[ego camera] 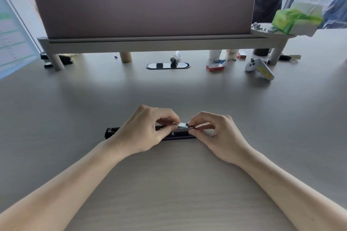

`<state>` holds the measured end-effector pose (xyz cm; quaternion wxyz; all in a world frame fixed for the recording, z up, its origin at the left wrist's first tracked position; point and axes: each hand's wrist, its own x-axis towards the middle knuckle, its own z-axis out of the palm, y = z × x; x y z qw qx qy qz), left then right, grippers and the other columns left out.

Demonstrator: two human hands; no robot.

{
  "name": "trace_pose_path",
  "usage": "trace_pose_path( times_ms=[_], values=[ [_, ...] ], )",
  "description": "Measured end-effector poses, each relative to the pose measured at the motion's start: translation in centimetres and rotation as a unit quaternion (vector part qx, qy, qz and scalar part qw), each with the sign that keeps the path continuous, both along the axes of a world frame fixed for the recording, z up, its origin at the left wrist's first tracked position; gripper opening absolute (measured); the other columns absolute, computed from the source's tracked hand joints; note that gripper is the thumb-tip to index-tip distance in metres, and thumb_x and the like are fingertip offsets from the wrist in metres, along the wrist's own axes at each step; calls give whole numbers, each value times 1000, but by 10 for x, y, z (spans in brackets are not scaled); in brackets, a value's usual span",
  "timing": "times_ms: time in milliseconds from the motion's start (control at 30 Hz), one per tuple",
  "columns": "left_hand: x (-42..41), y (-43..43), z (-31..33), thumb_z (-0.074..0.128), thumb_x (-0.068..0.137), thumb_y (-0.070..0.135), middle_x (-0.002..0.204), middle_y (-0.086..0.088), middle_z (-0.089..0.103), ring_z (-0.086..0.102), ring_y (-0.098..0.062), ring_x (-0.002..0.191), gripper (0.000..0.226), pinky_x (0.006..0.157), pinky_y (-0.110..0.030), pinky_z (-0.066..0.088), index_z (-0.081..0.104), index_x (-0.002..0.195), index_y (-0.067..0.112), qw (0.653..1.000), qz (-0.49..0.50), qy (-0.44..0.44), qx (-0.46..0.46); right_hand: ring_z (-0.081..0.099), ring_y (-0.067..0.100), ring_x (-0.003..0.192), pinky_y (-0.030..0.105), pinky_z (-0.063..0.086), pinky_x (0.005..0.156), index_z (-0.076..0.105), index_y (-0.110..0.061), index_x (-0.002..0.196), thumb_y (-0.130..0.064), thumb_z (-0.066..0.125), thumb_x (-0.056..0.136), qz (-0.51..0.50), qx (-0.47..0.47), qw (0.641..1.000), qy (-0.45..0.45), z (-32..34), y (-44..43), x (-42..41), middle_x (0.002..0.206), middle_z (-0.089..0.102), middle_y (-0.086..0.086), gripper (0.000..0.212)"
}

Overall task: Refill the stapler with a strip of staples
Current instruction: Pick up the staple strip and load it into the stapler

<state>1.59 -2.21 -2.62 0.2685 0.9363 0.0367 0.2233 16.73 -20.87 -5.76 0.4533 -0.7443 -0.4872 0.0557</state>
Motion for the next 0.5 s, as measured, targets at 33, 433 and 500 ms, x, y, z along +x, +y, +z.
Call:
trace_pose_path(
  times_ms=[33, 433, 500],
  values=[
    [1, 0, 1, 81, 90, 16, 82, 14, 81, 77, -1, 84, 5, 75, -11, 55, 82, 93, 20, 1000, -4, 3, 3, 77, 3, 89, 11, 56, 86, 77, -17, 93, -12, 81, 90, 1, 1, 1000, -1, 0, 0, 0, 93, 81, -8, 7],
    [-10, 11, -4, 81, 87, 32, 88, 13, 80, 73, -12, 72, 12, 71, -33, 57, 74, 96, 28, 998, 22, 43, 45, 77, 1, 88, 2, 48, 79, 78, -15, 93, -12, 82, 89, 0, -2, 1000, 0, 3, -1, -2, 91, 80, -8, 7],
    [-10, 11, -6, 80, 88, 33, 79, 9, 77, 62, -14, 61, 11, 64, -31, 53, 74, 96, 29, 997, 25, 42, 59, 77, 3, 89, 2, 48, 79, 77, -14, 93, -11, 82, 89, 2, -1, 1000, -1, 3, 0, -2, 91, 80, -7, 7]
  ],
)
